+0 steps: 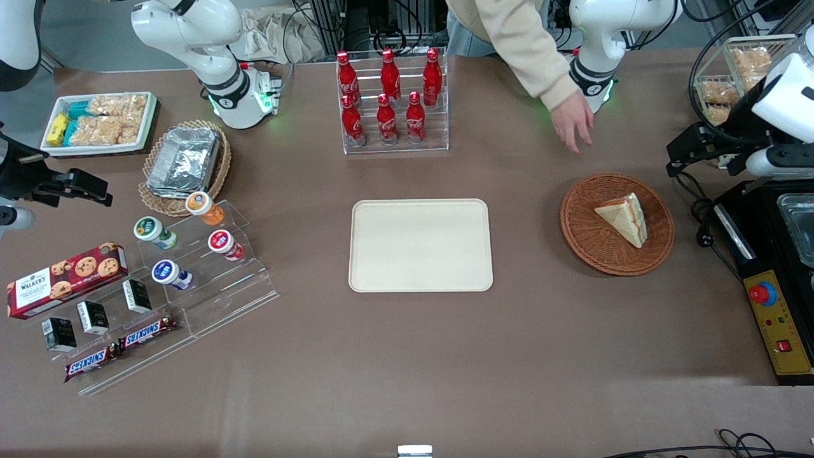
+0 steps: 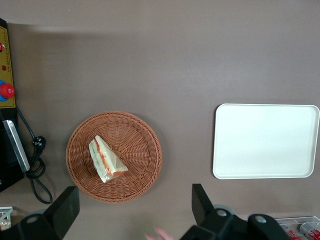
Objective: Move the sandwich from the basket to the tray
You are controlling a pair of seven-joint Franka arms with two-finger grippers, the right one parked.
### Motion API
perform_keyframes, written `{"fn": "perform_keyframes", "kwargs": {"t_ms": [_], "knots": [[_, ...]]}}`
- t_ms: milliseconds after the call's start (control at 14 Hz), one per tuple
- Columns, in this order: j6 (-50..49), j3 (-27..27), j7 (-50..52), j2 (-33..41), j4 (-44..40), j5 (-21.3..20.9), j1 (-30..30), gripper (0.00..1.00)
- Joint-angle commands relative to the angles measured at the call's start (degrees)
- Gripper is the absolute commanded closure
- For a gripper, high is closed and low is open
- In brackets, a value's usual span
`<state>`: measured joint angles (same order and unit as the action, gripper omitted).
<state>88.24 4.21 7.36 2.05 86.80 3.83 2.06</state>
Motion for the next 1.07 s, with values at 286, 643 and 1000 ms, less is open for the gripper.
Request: {"fn": "perform_keyframes", "kwargs": {"t_ms": [286, 643, 1000], "knots": [[-0.78, -0.17, 10.08, 0.85, 1.78, -2.78, -0.13, 0.0], [-0.35, -2.89, 24.98, 10.75, 13.97, -2.69, -0.21, 0.0], [4.83, -4.3, 29.81, 21.06, 29.2, -2.78, -0.21, 0.0]]}}
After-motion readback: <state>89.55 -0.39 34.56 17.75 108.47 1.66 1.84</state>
